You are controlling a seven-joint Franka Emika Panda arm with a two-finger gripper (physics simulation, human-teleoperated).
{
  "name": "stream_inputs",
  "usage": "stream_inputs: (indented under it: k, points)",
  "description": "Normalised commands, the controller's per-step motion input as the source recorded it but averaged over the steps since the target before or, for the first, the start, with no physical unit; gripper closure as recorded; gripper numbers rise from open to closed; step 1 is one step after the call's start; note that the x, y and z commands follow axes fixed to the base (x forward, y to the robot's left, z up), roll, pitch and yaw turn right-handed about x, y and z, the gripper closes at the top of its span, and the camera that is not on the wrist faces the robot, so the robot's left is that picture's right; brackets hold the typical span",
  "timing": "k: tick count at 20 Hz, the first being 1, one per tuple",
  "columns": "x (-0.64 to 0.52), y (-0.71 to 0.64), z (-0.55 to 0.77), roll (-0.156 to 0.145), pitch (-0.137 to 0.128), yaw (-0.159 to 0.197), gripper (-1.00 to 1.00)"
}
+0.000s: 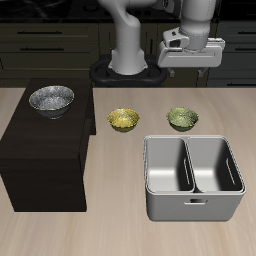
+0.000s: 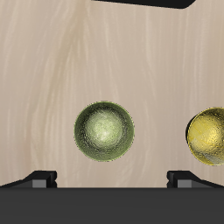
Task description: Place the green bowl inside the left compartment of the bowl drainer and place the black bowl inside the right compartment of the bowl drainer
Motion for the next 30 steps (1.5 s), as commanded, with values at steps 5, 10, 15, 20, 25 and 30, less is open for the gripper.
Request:
stream_inputs:
  k: [5, 10, 15, 20, 25, 30]
  points:
    - [-0.13, 0.03, -0.14, -0.003, -0.049, -0.013, -1.0]
    - [-0.17, -0.05, -0.17, -0.021, -0.085, -0.036, -1.0]
    - [-0.03, -0.08, -0.36, 0.011, 0.037, -0.047, -1.0]
    - [-0.01, -0.12, -0.29, -0.01, 0.0, -0.031, -1.0]
    - [-0.01, -0.02, -0.34, 0.001, 0.019, -0.013, -1.0]
    - [-0.01, 0.03, -0.2, -0.019, -0.028, -0.003, -1.0]
